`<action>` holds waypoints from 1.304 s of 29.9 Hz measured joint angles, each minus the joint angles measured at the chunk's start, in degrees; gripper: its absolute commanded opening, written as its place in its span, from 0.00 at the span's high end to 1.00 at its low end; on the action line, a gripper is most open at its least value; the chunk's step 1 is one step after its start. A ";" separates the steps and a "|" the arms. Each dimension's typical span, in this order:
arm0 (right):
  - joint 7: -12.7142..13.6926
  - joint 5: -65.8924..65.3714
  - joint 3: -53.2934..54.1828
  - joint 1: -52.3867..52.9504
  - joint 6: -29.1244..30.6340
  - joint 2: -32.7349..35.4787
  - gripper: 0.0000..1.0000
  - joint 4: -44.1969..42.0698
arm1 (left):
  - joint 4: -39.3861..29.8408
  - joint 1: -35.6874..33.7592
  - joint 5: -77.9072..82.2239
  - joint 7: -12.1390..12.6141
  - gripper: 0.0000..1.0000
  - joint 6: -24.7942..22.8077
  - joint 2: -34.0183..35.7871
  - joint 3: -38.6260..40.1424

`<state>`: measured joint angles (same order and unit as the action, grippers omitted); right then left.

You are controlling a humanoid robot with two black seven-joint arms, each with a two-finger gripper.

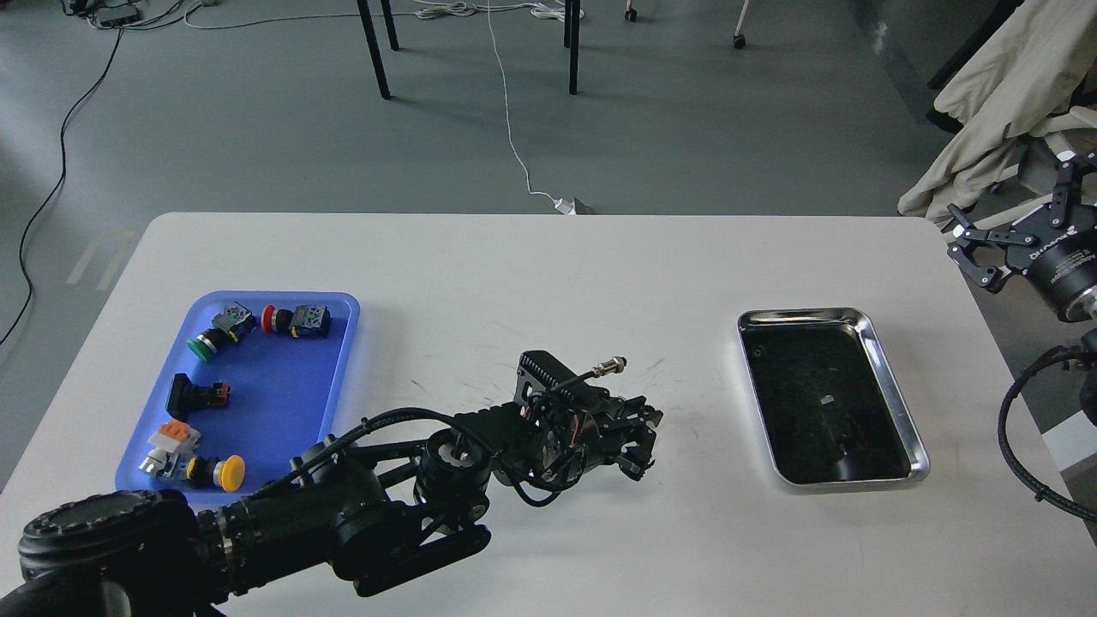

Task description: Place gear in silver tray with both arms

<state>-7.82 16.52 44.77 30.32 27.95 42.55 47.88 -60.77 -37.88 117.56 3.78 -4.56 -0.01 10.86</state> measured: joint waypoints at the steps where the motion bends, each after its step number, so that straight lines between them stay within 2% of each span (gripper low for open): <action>1: 0.00 0.00 0.04 0.00 0.00 0.00 0.05 0.01 | -0.12 0.20 0.01 0.00 0.90 0.03 0.00 -0.01; 4: 0.00 0.00 0.11 0.04 0.00 0.01 0.05 0.02 | -0.28 0.79 0.03 0.02 0.84 0.07 0.00 -0.05; 8: 0.00 0.02 0.30 0.09 0.00 0.29 0.05 0.02 | -0.29 1.15 -0.06 0.07 0.71 0.23 0.01 -0.05; 14: 0.00 0.07 0.41 0.10 0.03 0.49 0.05 0.06 | 0.19 1.23 -1.00 -0.37 0.40 2.18 0.01 -0.03; 17: 0.00 0.07 0.47 0.10 0.04 0.50 0.05 0.21 | 0.22 1.23 -2.79 -0.49 0.18 3.31 0.01 0.00; 18: 0.00 0.07 0.48 0.10 0.04 0.51 0.05 0.24 | 0.22 1.23 -3.48 -0.50 0.13 3.79 0.01 0.00; 21: 0.00 0.02 0.43 0.24 0.04 0.52 0.05 0.53 | 0.13 1.23 -5.82 -0.52 0.07 5.76 0.01 0.09; 25: 0.02 0.00 0.11 0.89 0.05 0.71 0.05 1.87 | -0.19 0.65 -10.30 -0.29 0.04 8.51 0.01 2.42; 29: 0.23 -2.26 -0.03 1.67 -0.25 0.77 0.05 5.30 | -0.58 0.29 -14.21 0.15 0.03 9.46 0.01 9.92; 34: 0.61 -15.75 -0.04 4.56 -2.19 0.80 0.05 12.02 | -5.07 0.30 -20.79 0.32 0.03 9.60 0.37 19.71; 39: 1.15 -28.19 -0.32 7.40 -4.91 0.64 0.04 18.67 | -9.60 0.44 -33.03 1.08 0.03 11.08 9.24 27.01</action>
<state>-6.68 -11.67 44.45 37.71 23.04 43.19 66.55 -70.38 -37.44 84.52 4.85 6.52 9.23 37.87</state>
